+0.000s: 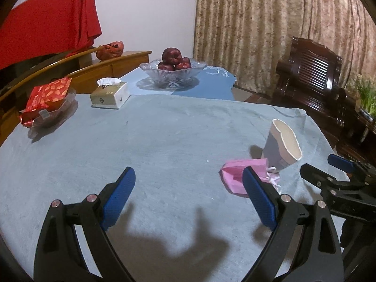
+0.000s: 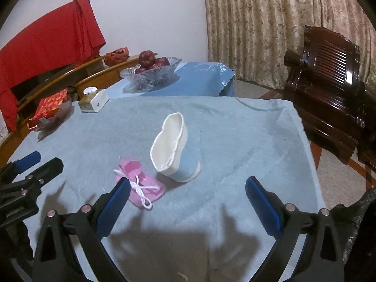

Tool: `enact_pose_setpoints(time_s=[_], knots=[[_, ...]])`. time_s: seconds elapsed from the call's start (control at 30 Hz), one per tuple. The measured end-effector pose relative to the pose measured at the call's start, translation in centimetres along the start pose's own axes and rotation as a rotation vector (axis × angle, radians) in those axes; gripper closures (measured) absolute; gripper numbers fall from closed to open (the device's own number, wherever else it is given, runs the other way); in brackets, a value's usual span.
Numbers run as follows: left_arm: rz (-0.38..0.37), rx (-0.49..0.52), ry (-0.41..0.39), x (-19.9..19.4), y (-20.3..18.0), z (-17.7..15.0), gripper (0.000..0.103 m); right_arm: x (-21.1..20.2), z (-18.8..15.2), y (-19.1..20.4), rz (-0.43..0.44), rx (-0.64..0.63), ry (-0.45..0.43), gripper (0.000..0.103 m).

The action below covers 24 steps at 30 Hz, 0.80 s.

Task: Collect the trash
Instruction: 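Move both grippers back over the table toward the pink mask and white cup, then grasp the white paper cup with right while left grasps the pink mask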

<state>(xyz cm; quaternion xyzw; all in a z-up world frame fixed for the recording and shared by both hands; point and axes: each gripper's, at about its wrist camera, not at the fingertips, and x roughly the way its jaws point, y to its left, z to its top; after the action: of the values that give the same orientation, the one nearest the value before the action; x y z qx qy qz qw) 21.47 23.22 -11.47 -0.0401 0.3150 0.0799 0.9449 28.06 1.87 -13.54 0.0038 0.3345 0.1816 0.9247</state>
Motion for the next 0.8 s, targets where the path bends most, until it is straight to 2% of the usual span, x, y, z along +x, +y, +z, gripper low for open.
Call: enact_pose_setpoints(time_s=[0.23,0.4,0.53,0.6,0.8], knots=[[0.0,-0.01,0.009,0.7,0.4,-0.1,0.013,2.5,0.7,0.4,0.032,0.0,0.051,0.041],[-0.002,-0.017,0.02,1.3,0.6,-0.2,0.013,3.9,0.7,0.5,0.068,0.008,0.094,0.069],[-0.009,-0.014,0.028,1.5,0.3,-0.2,0.013,4.2,0.7,0.3,0.1,0.014,0.104,0.073],[-0.015,-0.009,0.032,1.7,-0.1,-0.3,0.013,3.8,0.8,0.0,0.117,0.023,0.099,0.079],[-0.055,0.007,0.047,2.2,-2.0,-0.6,0.013,1.8,0.8,-1.8,0.113,0.051,0.079,0.082]])
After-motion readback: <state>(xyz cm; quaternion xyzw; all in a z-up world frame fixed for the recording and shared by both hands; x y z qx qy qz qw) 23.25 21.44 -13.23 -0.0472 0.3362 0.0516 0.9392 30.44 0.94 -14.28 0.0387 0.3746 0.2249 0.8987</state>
